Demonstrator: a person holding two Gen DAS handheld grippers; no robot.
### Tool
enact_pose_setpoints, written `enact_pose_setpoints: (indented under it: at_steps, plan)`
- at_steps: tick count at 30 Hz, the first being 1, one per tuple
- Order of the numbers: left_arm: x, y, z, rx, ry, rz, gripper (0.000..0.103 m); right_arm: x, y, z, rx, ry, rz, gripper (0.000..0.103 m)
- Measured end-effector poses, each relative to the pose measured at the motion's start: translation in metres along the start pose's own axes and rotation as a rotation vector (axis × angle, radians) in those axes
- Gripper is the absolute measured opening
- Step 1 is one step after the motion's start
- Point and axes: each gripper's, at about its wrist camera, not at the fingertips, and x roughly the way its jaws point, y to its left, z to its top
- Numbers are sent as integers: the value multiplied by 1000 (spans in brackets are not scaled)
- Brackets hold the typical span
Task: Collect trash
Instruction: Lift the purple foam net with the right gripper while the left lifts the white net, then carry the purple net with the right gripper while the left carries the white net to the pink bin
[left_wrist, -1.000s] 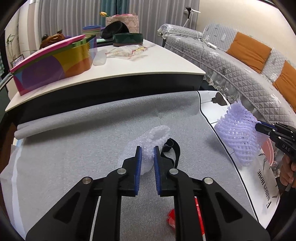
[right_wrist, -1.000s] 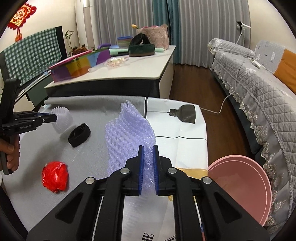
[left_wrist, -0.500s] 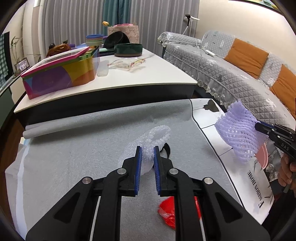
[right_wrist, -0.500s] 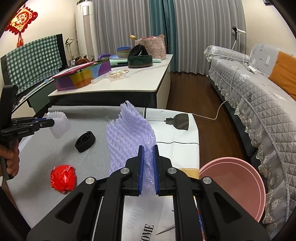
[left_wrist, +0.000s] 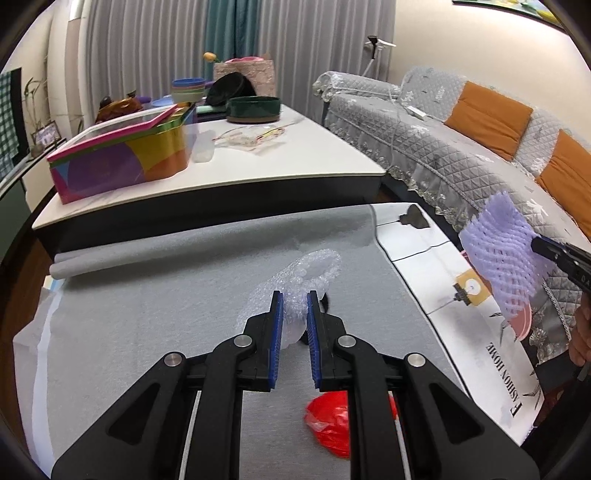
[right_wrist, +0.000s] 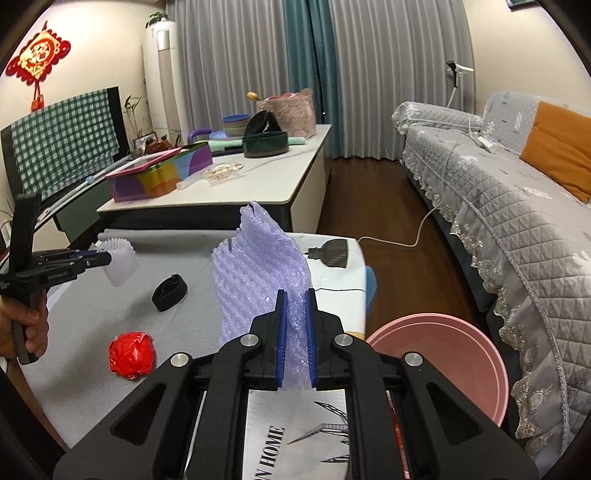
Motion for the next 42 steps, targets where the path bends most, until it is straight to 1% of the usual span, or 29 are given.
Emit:
enact_pose_setpoints:
  at_steps: [6,10,14,18,25,30,35,42]
  plan:
    - [-2,-20,0,50,-7,-30,13,-17,-16,5,36,-33,-15,10]
    - [-1,-26,4,53,4,-28,13,-29,-27,7,50,-51,-28,10]
    - [-2,-37,11,76,8,-12,13,-37,-40,8,68,-70,-52,10]
    - [-3,-54,14,88,11,-8,13,-43,-52,9,81,-83,-80,10]
    - [1,-97,16,105,13,-38,13,-49,-66,10,62,-85,-138,10]
    - [1,-127,19,110,8,-64,13,-53,-80,12,93,-93,-148,10]
    - [3,-163,22,149,4,-86,13,-62,-101,13,142,-104,-173,10]
    - [7,-208,25,167,-10,-147,13,-71,-125,14,170,-116,-246,10]
